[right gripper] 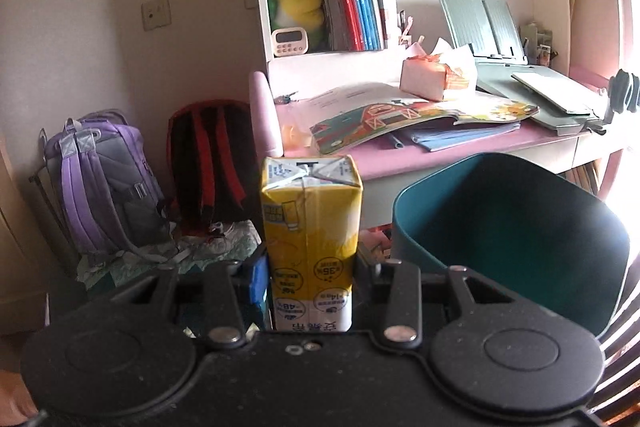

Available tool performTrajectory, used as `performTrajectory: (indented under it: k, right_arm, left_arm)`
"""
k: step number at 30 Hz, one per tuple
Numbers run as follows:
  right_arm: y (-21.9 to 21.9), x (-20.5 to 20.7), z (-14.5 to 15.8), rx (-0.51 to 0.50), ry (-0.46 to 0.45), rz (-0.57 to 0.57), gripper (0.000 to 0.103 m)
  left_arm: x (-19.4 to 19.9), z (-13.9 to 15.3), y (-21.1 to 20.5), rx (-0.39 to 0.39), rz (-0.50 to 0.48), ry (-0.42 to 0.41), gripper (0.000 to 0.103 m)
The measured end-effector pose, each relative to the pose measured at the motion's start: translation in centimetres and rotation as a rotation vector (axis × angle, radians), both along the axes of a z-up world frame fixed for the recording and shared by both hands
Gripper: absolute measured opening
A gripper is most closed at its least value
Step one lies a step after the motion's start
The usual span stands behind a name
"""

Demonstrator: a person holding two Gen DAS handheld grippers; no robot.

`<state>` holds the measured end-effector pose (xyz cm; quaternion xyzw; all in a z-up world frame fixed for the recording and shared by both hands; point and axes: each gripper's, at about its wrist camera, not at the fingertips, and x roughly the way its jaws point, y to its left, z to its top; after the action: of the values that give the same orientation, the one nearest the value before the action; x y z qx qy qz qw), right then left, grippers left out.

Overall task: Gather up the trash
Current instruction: 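Open both tools over the bin to drop the carton and wrapper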

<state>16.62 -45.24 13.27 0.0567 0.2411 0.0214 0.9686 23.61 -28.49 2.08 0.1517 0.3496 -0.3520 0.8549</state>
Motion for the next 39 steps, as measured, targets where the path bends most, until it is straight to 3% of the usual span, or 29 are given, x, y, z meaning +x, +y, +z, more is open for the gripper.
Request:
performTrajectory:
  k: [3, 9, 11, 15, 18, 20, 23, 27, 32, 36, 39]
  right_arm:
    - [0.6, 0.8, -1.5, -0.006, 0.024, 0.014, 0.041]
    - [1.1, 3.3, -4.6, 0.027, 0.082, 0.017, 0.041]
    - [1.0, 2.9, -3.0, 0.032, 0.04, 0.015, 0.041]
    - [-0.8, -0.3, 5.2, -0.053, -0.158, -0.034, 0.041]
    - [-3.2, -1.2, 8.5, -0.163, -0.151, -0.124, 0.041]
    - [-5.1, -0.2, 7.7, -0.191, -0.054, -0.158, 0.041]
    - [-6.7, 1.8, 3.8, -0.241, 0.067, -0.234, 0.041]
    - [-9.1, 3.8, 0.3, -0.134, 0.156, -0.287, 0.041]
    - [-10.0, 5.6, -1.5, -0.123, 0.25, -0.325, 0.045]
    - [-10.2, 4.5, -1.7, -0.112, 0.243, -0.348, 0.047]
    - [-8.4, 1.6, 0.0, -0.053, 0.166, -0.233, 0.05]
  left_arm:
    - [0.0, -1.4, -0.7, 0.018, -0.031, -0.014, 0.082]
    - [0.6, -5.1, -0.5, 0.075, -0.052, 0.022, 0.082]
    - [0.6, -5.8, -0.3, 0.102, -0.057, 0.013, 0.082]
    - [0.3, -6.1, 0.0, 0.109, -0.068, -0.012, 0.082]
    - [0.4, -5.5, 0.3, 0.063, -0.053, -0.002, 0.082]
    - [0.4, -5.1, 0.3, 0.045, -0.036, 0.01, 0.082]
    - [-0.2, -4.6, 0.9, 0.038, -0.017, -0.003, 0.082]
    - [-1.2, -4.5, 2.7, 0.06, 0.022, -0.008, 0.082]
    - [-1.7, -4.9, 6.3, 0.078, 0.098, 0.009, 0.082]
    - [-1.6, -5.5, 9.3, 0.079, 0.17, 0.037, 0.082]
    - [-1.6, -6.0, 11.9, 0.063, 0.231, 0.06, 0.082]
